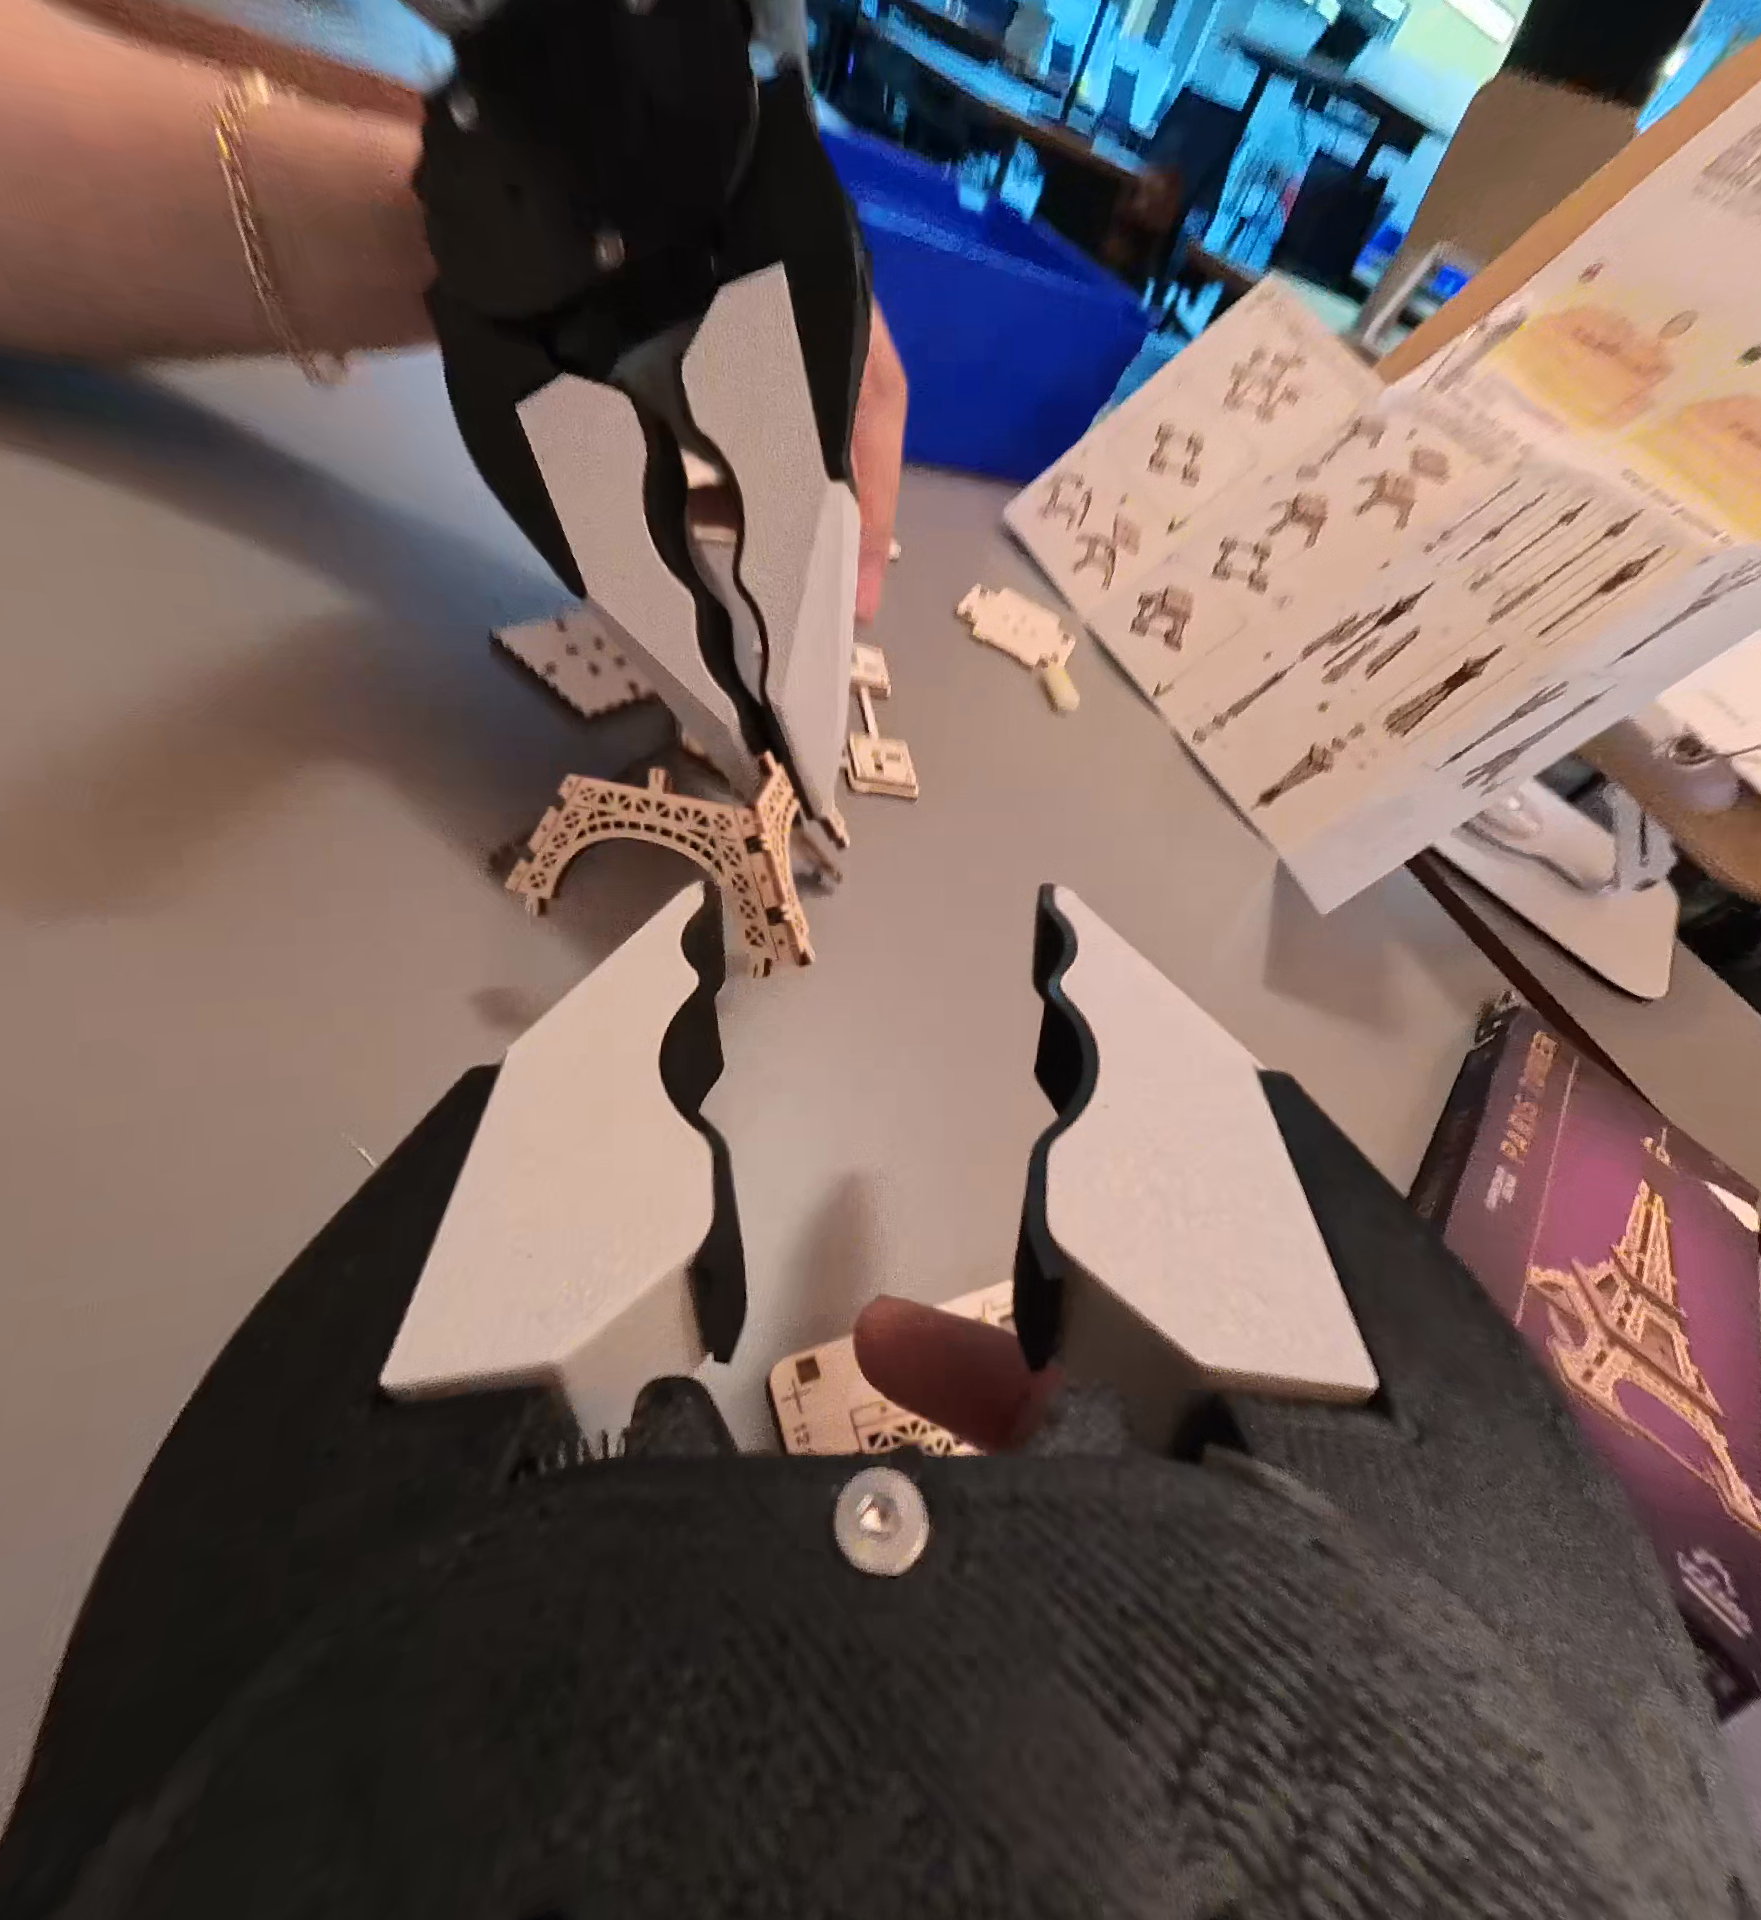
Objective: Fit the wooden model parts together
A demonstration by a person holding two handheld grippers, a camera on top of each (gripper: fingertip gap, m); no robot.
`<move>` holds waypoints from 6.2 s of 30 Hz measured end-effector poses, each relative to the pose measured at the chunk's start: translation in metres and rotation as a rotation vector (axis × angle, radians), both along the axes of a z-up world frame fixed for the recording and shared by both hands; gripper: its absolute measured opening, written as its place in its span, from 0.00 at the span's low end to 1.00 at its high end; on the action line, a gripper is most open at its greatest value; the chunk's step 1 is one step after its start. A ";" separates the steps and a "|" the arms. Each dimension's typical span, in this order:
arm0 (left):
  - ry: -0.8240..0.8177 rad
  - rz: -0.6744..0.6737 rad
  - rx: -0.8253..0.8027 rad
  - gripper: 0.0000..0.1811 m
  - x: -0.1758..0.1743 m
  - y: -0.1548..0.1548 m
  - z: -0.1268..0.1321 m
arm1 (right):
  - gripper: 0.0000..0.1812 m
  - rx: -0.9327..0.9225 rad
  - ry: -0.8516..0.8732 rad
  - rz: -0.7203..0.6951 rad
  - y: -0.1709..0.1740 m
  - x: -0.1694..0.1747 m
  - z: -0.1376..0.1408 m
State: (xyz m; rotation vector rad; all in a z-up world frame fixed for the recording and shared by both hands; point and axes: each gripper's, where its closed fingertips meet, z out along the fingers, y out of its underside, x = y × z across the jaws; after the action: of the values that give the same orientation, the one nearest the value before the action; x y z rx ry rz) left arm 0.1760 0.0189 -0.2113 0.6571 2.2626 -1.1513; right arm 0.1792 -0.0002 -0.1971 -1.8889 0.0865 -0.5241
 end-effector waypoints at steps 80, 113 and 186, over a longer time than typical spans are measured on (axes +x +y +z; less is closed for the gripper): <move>0.191 0.128 0.365 0.00 0.008 0.012 -0.028 | 0.33 0.108 0.262 -0.012 -0.011 0.001 0.000; 0.476 0.422 0.136 0.10 -0.017 0.072 -0.054 | 0.29 -0.284 0.143 -0.018 0.010 -0.007 -0.054; 0.075 0.351 0.042 0.14 -0.017 0.055 -0.031 | 0.23 -0.518 -0.667 0.059 0.022 -0.019 -0.028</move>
State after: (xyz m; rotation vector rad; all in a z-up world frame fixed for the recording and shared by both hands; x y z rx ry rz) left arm 0.1593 0.0742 -0.2421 0.2200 2.3503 -0.9712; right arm 0.1599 0.0222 -0.2249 -2.0942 -0.5902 -1.1925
